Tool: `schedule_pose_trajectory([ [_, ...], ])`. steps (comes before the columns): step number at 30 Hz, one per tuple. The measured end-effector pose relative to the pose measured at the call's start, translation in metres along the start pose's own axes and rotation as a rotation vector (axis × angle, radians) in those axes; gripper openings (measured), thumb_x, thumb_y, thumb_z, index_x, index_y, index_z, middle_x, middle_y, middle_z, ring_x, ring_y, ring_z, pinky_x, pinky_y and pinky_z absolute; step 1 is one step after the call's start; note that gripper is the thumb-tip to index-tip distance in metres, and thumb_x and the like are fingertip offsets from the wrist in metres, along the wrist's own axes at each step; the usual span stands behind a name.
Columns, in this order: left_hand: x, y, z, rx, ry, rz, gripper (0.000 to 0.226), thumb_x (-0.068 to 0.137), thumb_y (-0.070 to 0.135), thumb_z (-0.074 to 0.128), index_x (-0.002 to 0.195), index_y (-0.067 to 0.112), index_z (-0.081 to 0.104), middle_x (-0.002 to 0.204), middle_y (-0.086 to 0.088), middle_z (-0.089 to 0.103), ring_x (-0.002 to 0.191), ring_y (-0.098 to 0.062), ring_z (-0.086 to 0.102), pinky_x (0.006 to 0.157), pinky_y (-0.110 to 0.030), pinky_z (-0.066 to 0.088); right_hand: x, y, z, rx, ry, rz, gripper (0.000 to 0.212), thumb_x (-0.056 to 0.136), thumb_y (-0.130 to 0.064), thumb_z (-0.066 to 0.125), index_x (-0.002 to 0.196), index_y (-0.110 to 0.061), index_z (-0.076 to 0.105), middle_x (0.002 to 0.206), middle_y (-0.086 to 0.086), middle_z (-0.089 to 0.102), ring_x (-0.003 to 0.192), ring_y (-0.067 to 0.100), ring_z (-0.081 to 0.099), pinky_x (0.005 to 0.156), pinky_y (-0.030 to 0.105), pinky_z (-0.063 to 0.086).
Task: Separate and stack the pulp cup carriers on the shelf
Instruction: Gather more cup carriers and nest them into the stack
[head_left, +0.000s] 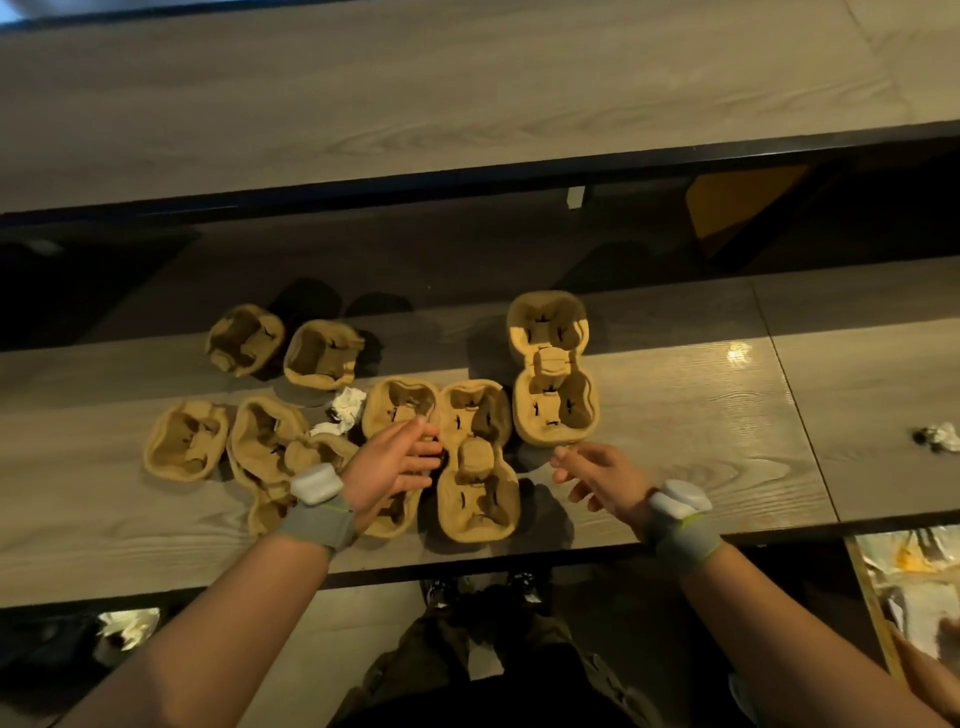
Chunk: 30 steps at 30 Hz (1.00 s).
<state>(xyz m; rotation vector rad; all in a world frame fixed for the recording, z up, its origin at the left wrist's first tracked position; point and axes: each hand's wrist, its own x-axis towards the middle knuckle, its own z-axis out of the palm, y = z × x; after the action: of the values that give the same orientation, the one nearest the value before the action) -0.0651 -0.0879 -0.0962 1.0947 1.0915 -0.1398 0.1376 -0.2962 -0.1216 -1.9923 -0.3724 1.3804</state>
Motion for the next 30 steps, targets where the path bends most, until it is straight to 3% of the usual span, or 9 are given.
schedule_pose_trajectory([
  [4,-0.013,-0.029,0.0,-0.028,0.005,-0.015,0.056,0.1,0.049,0.035,0.139,0.01,0.048,0.144,-0.021,0.047,0.133,-0.034,0.046,0.106,-0.043,0.042,-0.004,0.008,0.035,0.006,-0.075,0.022,0.042,0.099,-0.047,0.045,0.109,-0.011,0.065,0.102,0.004,0.068,0.071,0.015,0.062,0.054,0.026,0.045],
  [8,-0.01,-0.039,0.01,-0.016,-0.011,-0.049,0.061,0.1,0.052,0.034,0.146,0.012,0.04,0.152,-0.019,0.038,0.138,-0.033,0.04,0.109,-0.043,0.038,-0.007,0.006,0.049,0.045,-0.091,0.034,0.028,0.101,-0.045,0.043,0.116,-0.024,0.055,0.1,-0.01,0.061,0.077,0.016,0.063,0.055,0.025,0.048],
  [10,-0.008,-0.042,0.014,-0.006,-0.039,-0.081,0.062,0.1,0.052,0.034,0.148,0.013,0.036,0.154,-0.017,0.036,0.139,-0.033,0.039,0.108,-0.043,0.037,-0.007,0.008,0.056,0.052,-0.11,0.021,0.025,0.101,-0.037,0.048,0.122,-0.024,0.053,0.099,-0.007,0.063,0.074,0.013,0.062,0.054,0.023,0.047],
  [13,-0.006,-0.044,0.02,0.02,-0.049,-0.087,0.056,0.101,0.047,0.038,0.145,0.013,0.042,0.149,-0.013,0.045,0.132,-0.031,0.047,0.101,-0.038,0.041,-0.004,0.013,0.063,0.042,-0.069,-0.038,0.024,0.098,-0.019,0.057,0.122,-0.015,0.055,0.092,0.005,0.066,0.065,0.013,0.058,0.051,0.023,0.042],
  [19,-0.022,-0.039,0.013,0.075,-0.012,0.016,0.058,0.1,0.052,0.033,0.138,0.013,0.053,0.142,-0.006,0.051,0.127,-0.027,0.049,0.093,-0.035,0.05,-0.002,0.005,0.064,0.079,-0.006,-0.181,0.012,0.095,-0.007,0.061,0.102,-0.016,0.06,0.072,0.001,0.065,0.049,0.001,0.056,0.046,0.015,0.043],
  [22,-0.043,-0.023,0.003,0.053,0.008,0.086,0.057,0.101,0.051,0.03,0.134,0.015,0.057,0.133,-0.005,0.057,0.125,-0.028,0.051,0.093,-0.035,0.052,-0.012,-0.01,0.062,0.072,0.004,-0.302,0.019,0.094,-0.008,0.061,0.101,-0.025,0.06,0.07,-0.003,0.065,0.054,0.002,0.058,0.048,0.016,0.044],
  [27,-0.07,0.01,-0.012,-0.064,-0.019,0.211,0.054,0.102,0.05,0.028,0.126,0.018,0.063,0.125,-0.001,0.067,0.113,-0.018,0.064,0.085,-0.03,0.056,-0.032,-0.053,0.05,0.135,0.008,-0.465,0.019,0.095,-0.008,0.06,0.113,-0.013,0.061,0.073,0.003,0.063,0.06,0.007,0.058,0.052,0.02,0.045],
  [30,-0.063,0.037,-0.006,-0.117,-0.053,0.263,0.051,0.1,0.054,0.032,0.123,0.022,0.065,0.121,0.003,0.07,0.107,-0.013,0.068,0.08,-0.03,0.057,-0.039,-0.073,0.029,0.204,0.033,-0.508,0.022,0.095,-0.007,0.059,0.118,-0.008,0.061,0.086,0.009,0.068,0.068,0.007,0.063,0.058,0.017,0.048],
])
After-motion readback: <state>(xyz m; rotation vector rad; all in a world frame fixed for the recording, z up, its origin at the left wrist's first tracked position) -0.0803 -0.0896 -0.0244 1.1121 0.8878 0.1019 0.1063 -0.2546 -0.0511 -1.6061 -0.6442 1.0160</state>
